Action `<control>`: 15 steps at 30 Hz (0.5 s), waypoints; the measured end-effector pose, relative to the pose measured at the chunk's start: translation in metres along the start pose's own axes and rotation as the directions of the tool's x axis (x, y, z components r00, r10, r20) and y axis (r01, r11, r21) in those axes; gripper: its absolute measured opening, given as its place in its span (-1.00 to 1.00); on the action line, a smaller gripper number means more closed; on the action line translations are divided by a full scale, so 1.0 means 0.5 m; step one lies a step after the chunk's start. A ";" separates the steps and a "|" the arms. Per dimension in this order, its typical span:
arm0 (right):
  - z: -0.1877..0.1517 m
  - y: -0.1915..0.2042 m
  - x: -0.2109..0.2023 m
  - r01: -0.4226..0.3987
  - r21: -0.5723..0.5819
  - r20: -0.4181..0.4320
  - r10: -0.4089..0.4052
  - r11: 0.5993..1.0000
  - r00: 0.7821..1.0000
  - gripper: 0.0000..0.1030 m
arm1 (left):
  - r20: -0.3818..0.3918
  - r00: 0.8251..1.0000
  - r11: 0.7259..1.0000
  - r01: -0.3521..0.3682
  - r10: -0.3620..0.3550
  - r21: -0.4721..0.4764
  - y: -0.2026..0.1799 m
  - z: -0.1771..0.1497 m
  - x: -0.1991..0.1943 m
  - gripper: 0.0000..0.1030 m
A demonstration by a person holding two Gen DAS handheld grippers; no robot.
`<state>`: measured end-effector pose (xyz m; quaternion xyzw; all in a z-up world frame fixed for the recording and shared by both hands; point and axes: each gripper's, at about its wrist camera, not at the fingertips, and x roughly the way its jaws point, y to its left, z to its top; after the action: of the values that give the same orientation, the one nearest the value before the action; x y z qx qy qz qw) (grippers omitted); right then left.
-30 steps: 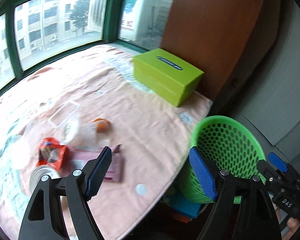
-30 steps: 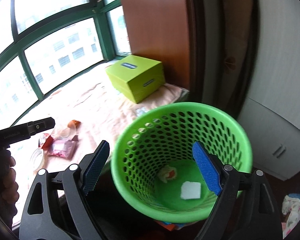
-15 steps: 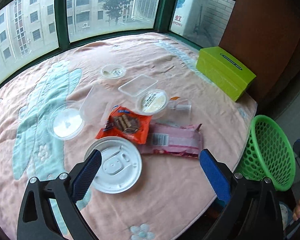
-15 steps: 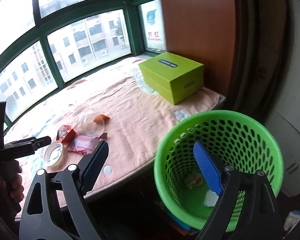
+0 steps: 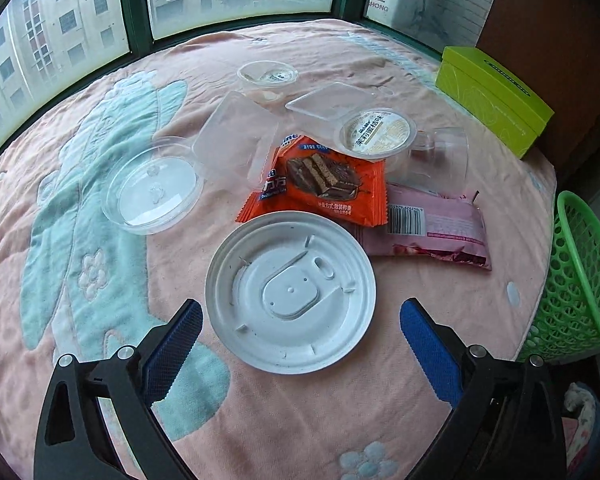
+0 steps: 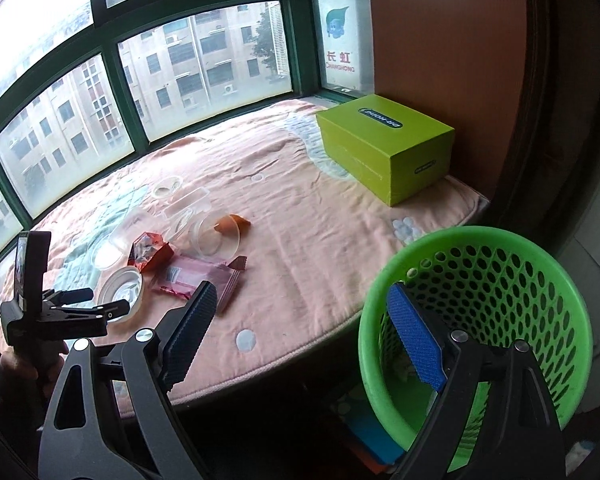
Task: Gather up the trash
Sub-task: 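Move both open tools back over the table toward the remaining trash, then grasp the large white plastic lid with the left tool while the right tool grasps a clear plastic cup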
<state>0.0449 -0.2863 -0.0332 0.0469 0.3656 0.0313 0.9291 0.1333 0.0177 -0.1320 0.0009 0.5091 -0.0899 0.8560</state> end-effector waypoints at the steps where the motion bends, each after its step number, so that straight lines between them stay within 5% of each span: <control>1: 0.001 0.003 0.003 -0.002 -0.004 -0.002 0.002 1.000 1.000 0.68 | -0.005 1.000 1.000 -0.004 0.004 -0.001 0.002 0.002 0.005 0.86; 15: 0.013 0.044 0.052 -0.053 -0.046 -0.036 0.051 0.998 0.998 0.68 | -0.044 0.999 1.000 -0.022 0.023 0.018 0.002 0.011 0.043 0.86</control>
<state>0.0678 -0.2626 -0.0436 0.0338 0.3793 0.0649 0.9224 0.1481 0.0147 -0.1481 0.0162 0.5271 -0.0847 0.8454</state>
